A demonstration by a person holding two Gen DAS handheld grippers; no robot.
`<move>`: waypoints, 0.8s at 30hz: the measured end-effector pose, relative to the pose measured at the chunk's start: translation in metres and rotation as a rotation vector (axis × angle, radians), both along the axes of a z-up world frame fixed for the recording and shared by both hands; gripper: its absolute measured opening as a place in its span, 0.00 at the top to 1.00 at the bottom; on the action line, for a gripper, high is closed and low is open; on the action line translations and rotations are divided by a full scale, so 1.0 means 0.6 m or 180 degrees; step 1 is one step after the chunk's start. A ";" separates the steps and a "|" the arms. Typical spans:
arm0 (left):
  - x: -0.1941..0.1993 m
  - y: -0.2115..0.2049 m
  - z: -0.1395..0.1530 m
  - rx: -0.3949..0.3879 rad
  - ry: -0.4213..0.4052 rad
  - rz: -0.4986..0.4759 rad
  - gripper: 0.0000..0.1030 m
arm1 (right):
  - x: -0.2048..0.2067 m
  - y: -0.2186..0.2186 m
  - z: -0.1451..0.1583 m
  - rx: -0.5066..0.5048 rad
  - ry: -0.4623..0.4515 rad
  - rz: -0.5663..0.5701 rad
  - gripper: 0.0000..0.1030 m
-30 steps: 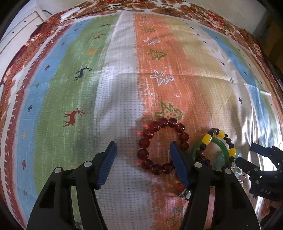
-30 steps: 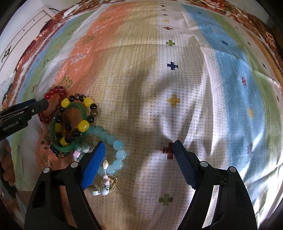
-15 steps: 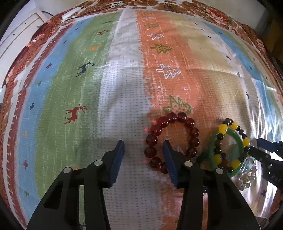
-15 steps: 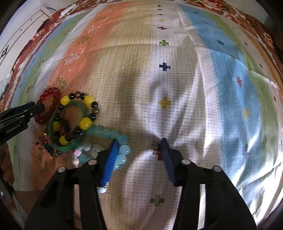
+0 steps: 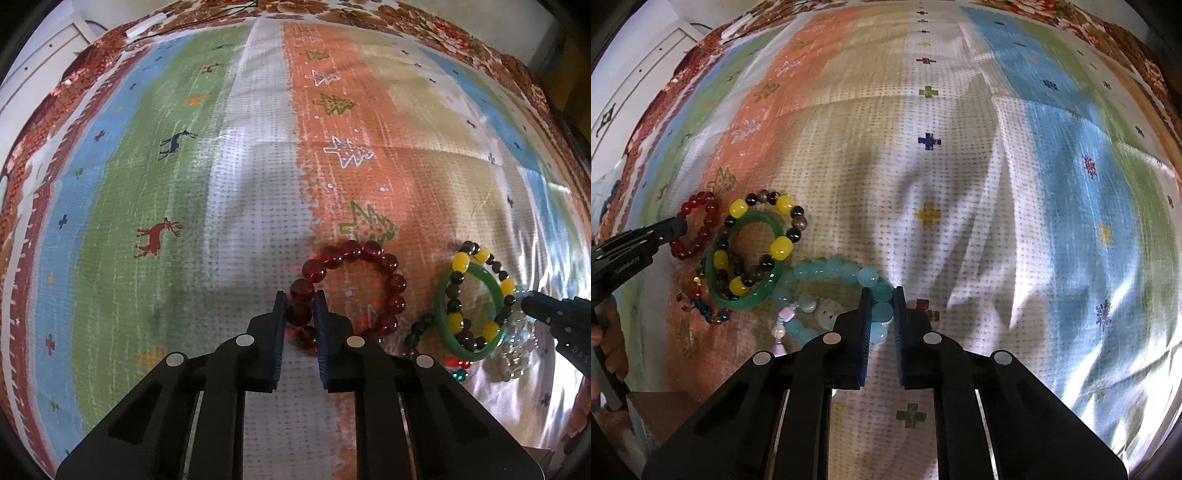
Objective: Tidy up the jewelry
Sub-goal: 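Close left tool on red bead bracelet while right tool closes on aqua bracelet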
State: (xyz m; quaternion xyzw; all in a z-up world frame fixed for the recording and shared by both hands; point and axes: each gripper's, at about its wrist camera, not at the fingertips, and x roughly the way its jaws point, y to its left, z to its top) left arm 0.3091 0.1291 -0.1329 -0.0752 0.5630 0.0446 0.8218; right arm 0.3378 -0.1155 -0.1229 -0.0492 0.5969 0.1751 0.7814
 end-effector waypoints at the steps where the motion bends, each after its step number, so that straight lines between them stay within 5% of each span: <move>1: 0.000 0.001 0.002 -0.0025 -0.0004 0.0008 0.87 | -0.004 0.001 0.006 0.0027 -0.0012 0.0004 0.88; 15: -0.008 -0.001 0.044 -0.0115 -0.0197 -0.0007 0.87 | -0.057 0.066 0.119 0.0013 -0.0673 0.0444 0.88; 24: -0.018 0.010 0.063 -0.0172 -0.0273 0.0038 0.87 | -0.070 0.078 0.137 0.0077 -0.0728 0.0516 0.88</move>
